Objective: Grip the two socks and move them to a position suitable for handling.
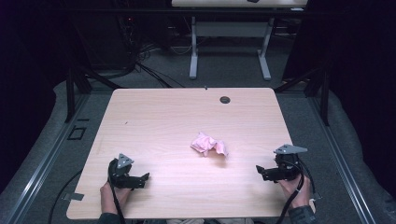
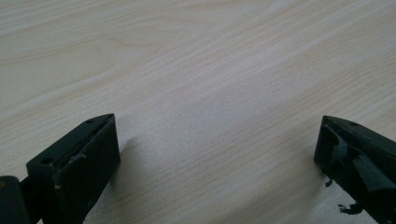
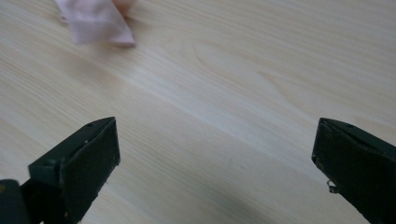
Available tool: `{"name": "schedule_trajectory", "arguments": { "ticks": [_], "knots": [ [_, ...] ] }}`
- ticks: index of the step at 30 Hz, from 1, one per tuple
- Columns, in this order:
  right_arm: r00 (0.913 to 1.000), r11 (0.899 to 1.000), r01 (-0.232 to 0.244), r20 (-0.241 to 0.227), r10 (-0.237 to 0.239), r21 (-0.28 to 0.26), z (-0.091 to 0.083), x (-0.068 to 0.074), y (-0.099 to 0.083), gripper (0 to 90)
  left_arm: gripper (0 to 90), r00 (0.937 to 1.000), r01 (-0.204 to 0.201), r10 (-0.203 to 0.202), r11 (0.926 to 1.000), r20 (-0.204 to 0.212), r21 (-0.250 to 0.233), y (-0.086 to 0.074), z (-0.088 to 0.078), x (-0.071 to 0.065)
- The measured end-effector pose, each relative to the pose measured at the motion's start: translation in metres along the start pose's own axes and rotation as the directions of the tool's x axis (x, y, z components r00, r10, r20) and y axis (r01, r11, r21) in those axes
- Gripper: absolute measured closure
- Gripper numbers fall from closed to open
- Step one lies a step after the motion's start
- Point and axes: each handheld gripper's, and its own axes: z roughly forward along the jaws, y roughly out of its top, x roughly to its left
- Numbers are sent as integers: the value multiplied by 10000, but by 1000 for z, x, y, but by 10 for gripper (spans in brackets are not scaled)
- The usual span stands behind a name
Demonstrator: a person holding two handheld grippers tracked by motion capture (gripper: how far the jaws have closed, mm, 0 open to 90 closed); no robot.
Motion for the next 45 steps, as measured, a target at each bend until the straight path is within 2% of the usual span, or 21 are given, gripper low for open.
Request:
{"name": "schedule_trajectory", "arguments": {
  "ticks": [2,4,8,9,13,14,21,24,27,31,33,34,35,36,37,38,40,41,42,44,45],
  "knots": [
    [9998,9998,177,-69,-177,41,-1,3,5,10,0,10000,-1,1,10000,2,3,0,0,0],
    [9973,9981,612,-406,-609,58,1,15,22,10,0,10000,-4,4,10000,-1,1,0,0,0],
    [9931,9954,958,-679,-955,8,5,27,37,10,0,10000,-3,3,10000,1,6,0,0,0],
    [9886,9921,1252,-863,-1237,118,8,34,48,3,0,10000,2,-2,10000,1,-1,0,0,0],
    [9826,9884,1508,-1124,-1476,206,15,44,60,0,0,10000,-14,14,10000,10,4,0,0,0],
    [9744,9821,1840,-1386,-1769,399,21,52,70,0,0,10000,-11,11,10000,12,4,0,0,0],
    [9482,9541,2868,-1677,-2699,863,43,75,101,7,0,10000,-14,14,10000,10,8,0,0,0],
    [9370,9429,3185,-1829,-2976,974,53,84,114,82,0,10000,-12,12,10000,10,7,0,0,0],
    [9200,9235,3673,-1891,-3432,1109,68,95,128,164,0,10000,-14,14,10000,12,7,0,0,0],
    [9086,8987,4036,-1905,-3717,1716,98,104,146,258,0,10000,-10,10,10000,8,3,0,0,0],
    [9096,8908,4028,-2007,-3638,2104,113,105,149,299,1,10000,-11,11,10000,7,4,0,0,0],
    [9096,8908,4028,-2007,-3638,2104,113,105,149,299,1,10000,-11,11,10000,7,4,0,0,0],
    [9143,8851,3956,-1962,-3543,2453,123,104,149,361,1,10000,-9,9,10000,7,1,0,0,0],
    [9143,8851,3956,-1962,-3543,2453,123,104,149,361,1,10000,-9,9,10000,7,1,0,0,0],
    [9215,8856,3769,-2066,-3289,2714,130,100,147,462,1,10000,-6,6,10000,9,1,0,0,0],
    [9254,8924,3613,-2211,-3077,2703,132,99,146,559,1,10000,-7,7,10000,10,2,0,0,0],
    [9287,8966,3488,-2296,-2914,2729,133,97,145,604,1,10000,-6,6,10000,9,2,0,0,0],
    [9376,9127,3144,-2355,-2556,2609,133,94,143,727,1,10000,-9,9,10000,11,2,0,0,0],
    [9383,9172,3049,-2457,-2432,2565,131,92,142,771,1,10000,-10,10,10000,8,5,0,0,0],
    [9387,9226,2984,-2501,-2373,2445,129,91,142,785,1,10000,-14,14,10000,10,7,0,0,0],
    [9412,9294,2831,-2551,-2217,2368,126,90,141,798,1,10000,-13,13,10000,9,6,0,0,0]
  ]
}}
